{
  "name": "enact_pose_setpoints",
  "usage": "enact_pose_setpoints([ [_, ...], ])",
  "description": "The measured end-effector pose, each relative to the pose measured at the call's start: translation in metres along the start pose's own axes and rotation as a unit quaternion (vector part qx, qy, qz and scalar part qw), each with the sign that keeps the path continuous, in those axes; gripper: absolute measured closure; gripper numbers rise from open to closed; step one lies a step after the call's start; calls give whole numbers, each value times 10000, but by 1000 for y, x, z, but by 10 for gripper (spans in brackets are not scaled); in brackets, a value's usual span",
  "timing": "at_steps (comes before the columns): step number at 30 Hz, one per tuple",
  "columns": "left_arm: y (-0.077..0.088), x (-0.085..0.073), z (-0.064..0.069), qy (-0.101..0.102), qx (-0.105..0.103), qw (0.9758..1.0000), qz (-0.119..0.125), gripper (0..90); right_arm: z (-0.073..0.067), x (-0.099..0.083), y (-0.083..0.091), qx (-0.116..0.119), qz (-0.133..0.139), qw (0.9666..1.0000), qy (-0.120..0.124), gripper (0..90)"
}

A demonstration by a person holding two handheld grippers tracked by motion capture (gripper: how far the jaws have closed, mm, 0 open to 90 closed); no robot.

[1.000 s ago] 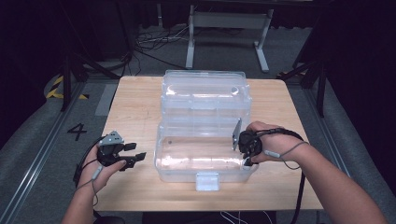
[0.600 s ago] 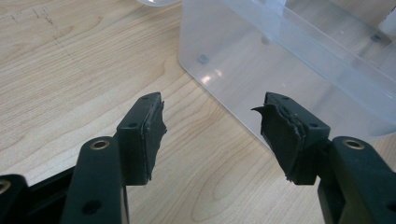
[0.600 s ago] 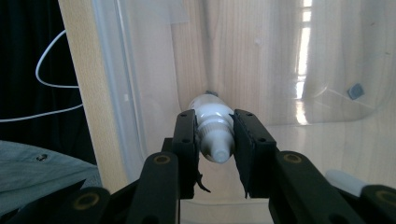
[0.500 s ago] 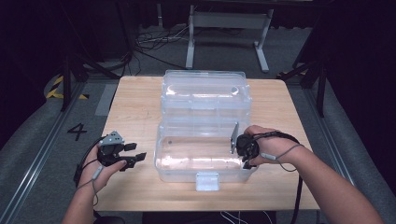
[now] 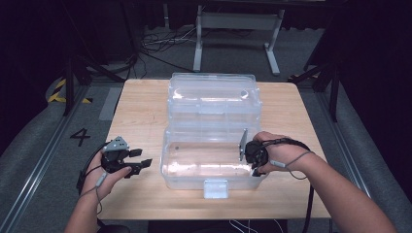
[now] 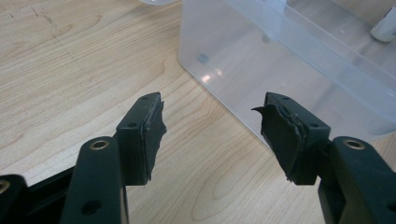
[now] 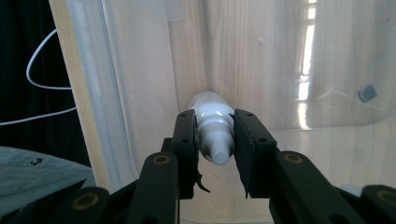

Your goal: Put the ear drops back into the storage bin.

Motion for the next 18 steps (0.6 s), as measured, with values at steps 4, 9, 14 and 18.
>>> enact_pose_setpoints([
  [4, 0, -1, 0, 17, -6, 10000, -3, 395, -1, 0, 3, 56, -13, 10000, -20, 689],
  [9, 1, 0, 0, 23, -1, 10000, 15, 395, -3, -1, 9, 37, 145, 9999, -28, 661],
  [14, 0, 2, -1, -1, -9, 10000, 39, 394, -7, -1, 28, 15, 374, 9993, -65, 650],
  [18, -1, 3, -1, -13, -24, 10000, 32, 391, -12, -2, 39, -74, 534, 9985, -58, 642],
])
Point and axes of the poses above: each handheld gripper's, and its own axes: y roughly backward along the jaws, x roughly out of its top, z roughly to its right, the point moved 6 cm from there along -y, roughly forward along the jaws, and after that the axes turned 15 degrees about -y, right-handed, at the moved point
